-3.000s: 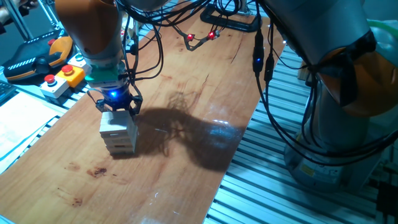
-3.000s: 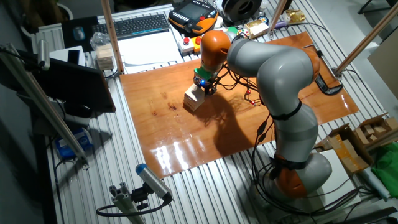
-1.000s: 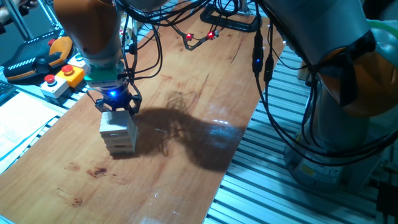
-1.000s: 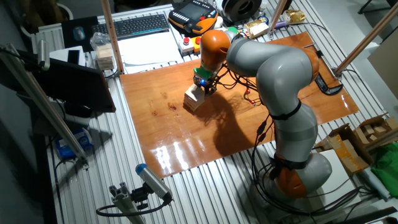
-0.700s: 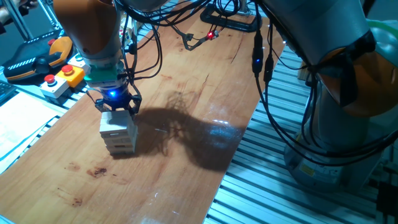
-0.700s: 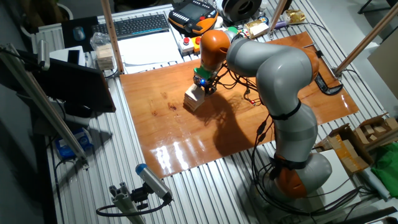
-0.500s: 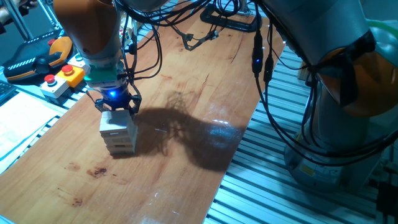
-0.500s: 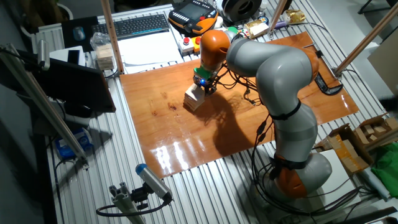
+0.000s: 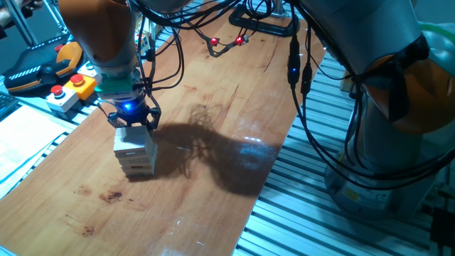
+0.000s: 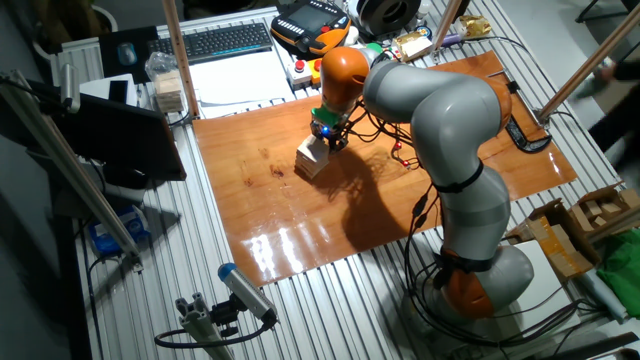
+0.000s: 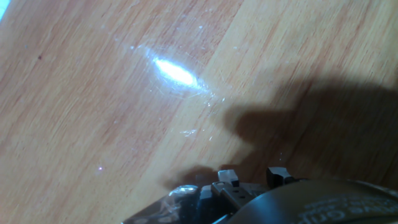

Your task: Play Jenga

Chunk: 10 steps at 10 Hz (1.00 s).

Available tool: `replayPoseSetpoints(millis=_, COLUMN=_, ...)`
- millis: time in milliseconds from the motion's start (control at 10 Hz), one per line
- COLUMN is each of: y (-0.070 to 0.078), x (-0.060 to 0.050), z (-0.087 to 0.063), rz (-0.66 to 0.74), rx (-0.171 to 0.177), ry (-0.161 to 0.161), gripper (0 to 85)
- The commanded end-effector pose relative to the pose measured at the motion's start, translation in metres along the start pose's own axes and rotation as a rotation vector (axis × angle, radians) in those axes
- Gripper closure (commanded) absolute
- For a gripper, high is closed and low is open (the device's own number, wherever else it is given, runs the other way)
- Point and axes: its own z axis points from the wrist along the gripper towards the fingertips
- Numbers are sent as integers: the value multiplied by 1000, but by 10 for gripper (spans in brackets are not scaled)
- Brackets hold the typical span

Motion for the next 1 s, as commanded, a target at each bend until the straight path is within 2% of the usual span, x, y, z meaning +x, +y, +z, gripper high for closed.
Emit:
replayPoseSetpoints(millis=0, y=0, x=0, z=0, rz=0, rx=0, ry=0, gripper=840)
replayPoseSetpoints(millis=900, y=2, x=-4, z=0, rz=0, rx=2, ry=0, gripper=840)
